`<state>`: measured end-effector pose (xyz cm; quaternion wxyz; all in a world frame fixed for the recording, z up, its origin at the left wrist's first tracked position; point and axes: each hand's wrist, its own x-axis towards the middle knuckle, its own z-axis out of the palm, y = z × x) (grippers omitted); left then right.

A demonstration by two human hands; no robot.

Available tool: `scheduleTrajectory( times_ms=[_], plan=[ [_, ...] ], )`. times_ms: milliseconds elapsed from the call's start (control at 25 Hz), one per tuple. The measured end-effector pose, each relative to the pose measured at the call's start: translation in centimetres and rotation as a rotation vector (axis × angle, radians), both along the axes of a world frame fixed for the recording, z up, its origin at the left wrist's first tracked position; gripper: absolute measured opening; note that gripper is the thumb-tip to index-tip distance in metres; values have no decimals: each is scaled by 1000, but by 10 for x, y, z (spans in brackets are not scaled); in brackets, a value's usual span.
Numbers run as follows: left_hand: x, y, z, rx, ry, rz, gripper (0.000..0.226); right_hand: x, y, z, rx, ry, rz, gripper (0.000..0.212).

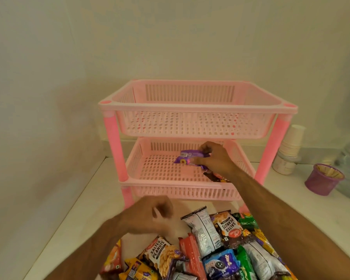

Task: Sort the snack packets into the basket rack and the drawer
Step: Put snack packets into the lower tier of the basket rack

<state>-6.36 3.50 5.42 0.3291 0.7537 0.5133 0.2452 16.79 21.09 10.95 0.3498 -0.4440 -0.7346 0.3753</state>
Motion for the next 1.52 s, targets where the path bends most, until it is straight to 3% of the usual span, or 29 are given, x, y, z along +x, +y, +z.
scheduleTrajectory(
  times_ms=[40, 120, 280, 360, 400, 480, 600, 720, 800, 920, 1040, 1120, 1240, 1320, 1400, 1520],
  plan=[
    [-3, -2, -6, -208, 149, -97, 51, -3, 8, -5, -28, -39, -86, 36],
    [-5, -5, -18, -425, 333, -223, 66, -11, 21, -15, -100, -165, -216, 35],
    [-4, -3, -29, -443, 401, -243, 70, -31, 35, -30, -120, -387, -252, 22],
    [-4, -1, -33, -407, 407, -225, 66, -36, 40, -35, -109, -418, -246, 5],
    [-3, 0, -35, -384, 409, -208, 62, -38, 41, -37, -122, -413, -240, 13],
    [-2, -1, -38, -320, 417, -158, 55, -39, 41, -40, -157, -435, -183, 30],
    [-3, -1, -38, -166, 397, -65, 46, -38, 33, -39, -32, -404, -155, 27],
    [-2, -3, -28, -50, 206, 129, 45, -37, 6, -30, 119, -95, -142, 27],
    [4, -1, -21, 109, 66, 267, 48, -38, -17, -19, 126, 56, 49, 26],
    [17, 5, -9, 373, -37, 399, 53, -34, -49, -3, 165, -100, 352, 43],
    [27, 11, 1, 564, -43, 440, 57, -32, -62, 2, 305, -360, 471, 46],
    [33, 11, 0, 632, 7, 457, 65, -30, -61, 3, 299, -356, 483, 37],
    [38, 9, -6, 758, -22, 583, 82, -19, -50, 8, 214, -175, 387, 33],
    [36, 7, -12, 784, -77, 460, 63, -10, -37, 10, 155, 26, 251, 38],
    [36, 4, -17, 673, -6, 159, 39, -4, -21, 11, 103, 194, 112, 38],
    [47, 1, -24, 169, 227, -228, 30, -4, -1, 8, 60, 202, -35, 29]
  ],
)
